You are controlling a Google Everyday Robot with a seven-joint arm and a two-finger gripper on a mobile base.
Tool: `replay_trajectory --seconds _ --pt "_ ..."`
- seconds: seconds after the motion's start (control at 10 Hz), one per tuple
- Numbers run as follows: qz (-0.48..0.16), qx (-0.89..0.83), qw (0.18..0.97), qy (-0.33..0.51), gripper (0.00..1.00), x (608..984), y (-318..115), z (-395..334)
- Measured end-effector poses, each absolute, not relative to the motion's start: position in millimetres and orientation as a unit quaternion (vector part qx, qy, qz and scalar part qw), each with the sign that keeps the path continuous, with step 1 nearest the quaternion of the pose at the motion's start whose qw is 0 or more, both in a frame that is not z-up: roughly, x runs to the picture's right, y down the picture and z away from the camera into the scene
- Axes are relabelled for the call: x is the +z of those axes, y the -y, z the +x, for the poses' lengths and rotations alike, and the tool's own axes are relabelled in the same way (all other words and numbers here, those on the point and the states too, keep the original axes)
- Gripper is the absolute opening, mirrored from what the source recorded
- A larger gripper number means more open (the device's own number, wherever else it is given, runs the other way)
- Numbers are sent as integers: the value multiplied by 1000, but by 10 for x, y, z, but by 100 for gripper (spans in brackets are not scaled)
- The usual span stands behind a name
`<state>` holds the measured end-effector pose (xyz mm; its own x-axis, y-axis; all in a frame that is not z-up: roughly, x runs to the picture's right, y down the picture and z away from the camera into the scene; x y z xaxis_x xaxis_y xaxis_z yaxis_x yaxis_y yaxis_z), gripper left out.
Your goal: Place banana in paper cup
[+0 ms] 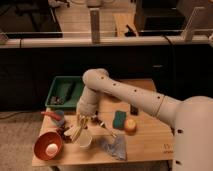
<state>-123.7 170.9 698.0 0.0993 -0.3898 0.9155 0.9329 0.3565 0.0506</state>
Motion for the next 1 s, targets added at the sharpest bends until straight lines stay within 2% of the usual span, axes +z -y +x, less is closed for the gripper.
replay_trajectory --seconds 0.6,0.7,1.0 --pt "-292 -506 669 459 0 6708 -1882 -1113" --pt "-297 -506 666 460 5 6695 -1900 -1102" --pt "-311 -496 663 466 35 6750 -1971 -975"
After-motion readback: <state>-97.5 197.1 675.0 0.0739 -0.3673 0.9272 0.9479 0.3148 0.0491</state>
